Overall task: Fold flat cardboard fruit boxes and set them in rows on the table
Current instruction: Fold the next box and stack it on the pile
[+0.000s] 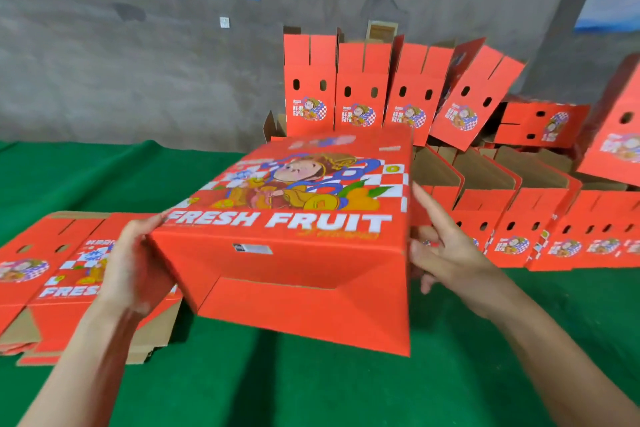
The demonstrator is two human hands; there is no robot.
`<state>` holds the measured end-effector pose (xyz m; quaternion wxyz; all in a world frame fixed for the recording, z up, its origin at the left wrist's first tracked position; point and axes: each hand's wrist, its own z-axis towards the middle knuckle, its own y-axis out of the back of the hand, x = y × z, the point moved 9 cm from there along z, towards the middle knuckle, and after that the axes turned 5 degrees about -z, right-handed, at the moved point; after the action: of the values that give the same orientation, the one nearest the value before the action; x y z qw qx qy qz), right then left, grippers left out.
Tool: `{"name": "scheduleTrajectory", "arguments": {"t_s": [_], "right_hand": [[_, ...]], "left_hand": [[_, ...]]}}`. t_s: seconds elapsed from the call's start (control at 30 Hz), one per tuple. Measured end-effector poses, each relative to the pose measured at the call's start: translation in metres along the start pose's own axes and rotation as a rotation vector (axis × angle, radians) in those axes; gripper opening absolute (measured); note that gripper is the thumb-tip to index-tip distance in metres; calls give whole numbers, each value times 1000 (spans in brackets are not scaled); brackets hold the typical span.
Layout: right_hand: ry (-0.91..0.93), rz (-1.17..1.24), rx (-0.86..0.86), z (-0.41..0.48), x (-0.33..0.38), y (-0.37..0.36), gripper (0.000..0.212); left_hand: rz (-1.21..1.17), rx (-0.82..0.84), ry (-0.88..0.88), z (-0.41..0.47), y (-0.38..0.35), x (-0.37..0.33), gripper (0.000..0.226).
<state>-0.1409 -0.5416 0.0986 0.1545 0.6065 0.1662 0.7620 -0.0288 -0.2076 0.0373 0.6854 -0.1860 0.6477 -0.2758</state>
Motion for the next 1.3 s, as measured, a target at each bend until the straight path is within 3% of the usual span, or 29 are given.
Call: {"name": "scheduleTrajectory", "arguments": {"t_s": [0.17, 0.27, 0.33, 0.4, 0.47, 0.53, 0.6, 0.73, 0.97, 1.1, 1.3], "right_hand": [[91, -73, -42, 9, 14, 20, 106], [172, -121, -142, 12, 28, 39, 105], [232, -143, -220, 11, 37, 51, 98], [283, -162, -309, 10, 44, 62, 87], [309, -186, -409, 12, 51, 77, 80], [328, -217, -476, 14, 56, 93, 77], [328, -296, -503, 15, 54, 107, 73], [275, -407, -576, 22, 39, 130, 53], [120, -526, -735, 39, -7, 183, 55], [69, -550, -789, 50, -34, 219, 57], [23, -562, -1015, 63, -68, 295, 54]], "left_hand": [[86, 96, -91, 13, -23, -7, 44], [292, -43, -179, 26, -43, -20, 31], [286, -143, -175, 33, -54, -17, 25], [244, -163, -103, 33, -74, 1, 54], [151, -22, 63, 25, -110, 40, 72], [105, 221, 230, 11, -159, 79, 60], [98, 361, 269, 2, -198, 102, 38], [147, 298, 212, 20, -240, 135, 19], [269, 298, 219, 73, -290, 191, 18], [397, 363, 173, 104, -325, 217, 15], [653, 546, 124, 161, -411, 271, 12]]}}
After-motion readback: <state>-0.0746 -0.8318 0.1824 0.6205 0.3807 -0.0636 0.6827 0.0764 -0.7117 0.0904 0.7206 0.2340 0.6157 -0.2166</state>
